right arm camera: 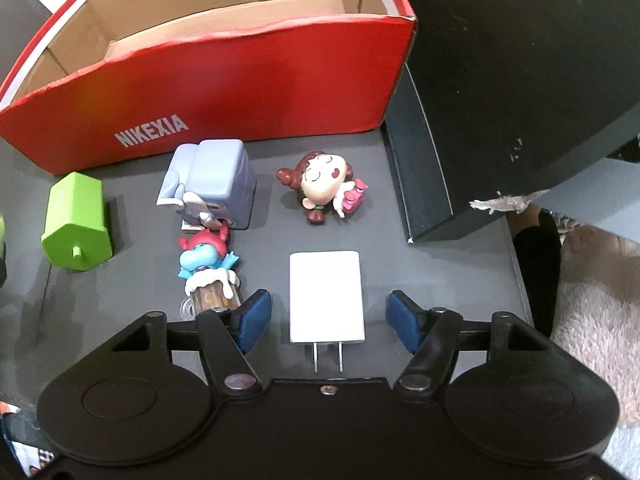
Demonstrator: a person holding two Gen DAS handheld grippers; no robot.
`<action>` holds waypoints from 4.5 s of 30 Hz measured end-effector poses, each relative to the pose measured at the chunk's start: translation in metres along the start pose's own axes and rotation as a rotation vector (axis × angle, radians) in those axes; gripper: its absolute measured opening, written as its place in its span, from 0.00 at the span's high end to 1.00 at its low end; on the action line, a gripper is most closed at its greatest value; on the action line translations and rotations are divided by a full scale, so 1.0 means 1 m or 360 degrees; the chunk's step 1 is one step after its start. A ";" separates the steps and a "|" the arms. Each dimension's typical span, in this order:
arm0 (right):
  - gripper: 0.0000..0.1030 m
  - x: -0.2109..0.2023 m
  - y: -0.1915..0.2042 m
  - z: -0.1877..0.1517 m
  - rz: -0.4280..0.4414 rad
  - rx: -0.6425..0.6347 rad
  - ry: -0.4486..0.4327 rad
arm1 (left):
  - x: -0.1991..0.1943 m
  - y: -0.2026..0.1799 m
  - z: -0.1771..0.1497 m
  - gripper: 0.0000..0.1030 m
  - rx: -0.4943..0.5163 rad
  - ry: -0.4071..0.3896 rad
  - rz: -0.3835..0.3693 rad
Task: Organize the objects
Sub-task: 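Close the left gripper on the hamburger plush while the right gripper grasps the white charger, then carry the hamburger plush and white charger up over the red box with both tools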
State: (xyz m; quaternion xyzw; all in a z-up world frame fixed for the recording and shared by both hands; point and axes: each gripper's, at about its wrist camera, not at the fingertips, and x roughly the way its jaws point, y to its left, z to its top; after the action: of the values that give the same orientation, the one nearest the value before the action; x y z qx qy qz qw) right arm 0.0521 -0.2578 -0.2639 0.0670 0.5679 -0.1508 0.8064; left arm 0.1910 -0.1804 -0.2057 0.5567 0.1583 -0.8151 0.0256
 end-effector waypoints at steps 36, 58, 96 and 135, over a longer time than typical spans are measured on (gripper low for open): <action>0.65 -0.076 -0.031 0.004 0.0576 0.0236 -0.0336 | -0.084 -0.022 -0.001 0.57 0.0486 -0.0201 -0.0070; 0.65 -0.143 -0.042 0.024 0.0724 0.0235 -0.0631 | -0.129 -0.036 0.005 0.57 0.0646 -0.0390 -0.0193; 0.64 -0.184 -0.045 0.090 0.0772 0.0112 -0.0877 | -0.150 -0.063 0.044 0.57 0.0868 -0.0485 -0.0402; 0.64 -0.091 -0.030 0.187 0.0799 0.0070 -0.0732 | -0.047 -0.125 0.116 0.57 0.0928 -0.0329 -0.0382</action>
State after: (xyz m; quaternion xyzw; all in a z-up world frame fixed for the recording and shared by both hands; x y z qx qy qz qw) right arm 0.1817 -0.3228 -0.1122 0.1863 0.3336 0.0288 0.9237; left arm 0.0772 -0.1017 -0.0958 0.4324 -0.0208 -0.8754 -0.2152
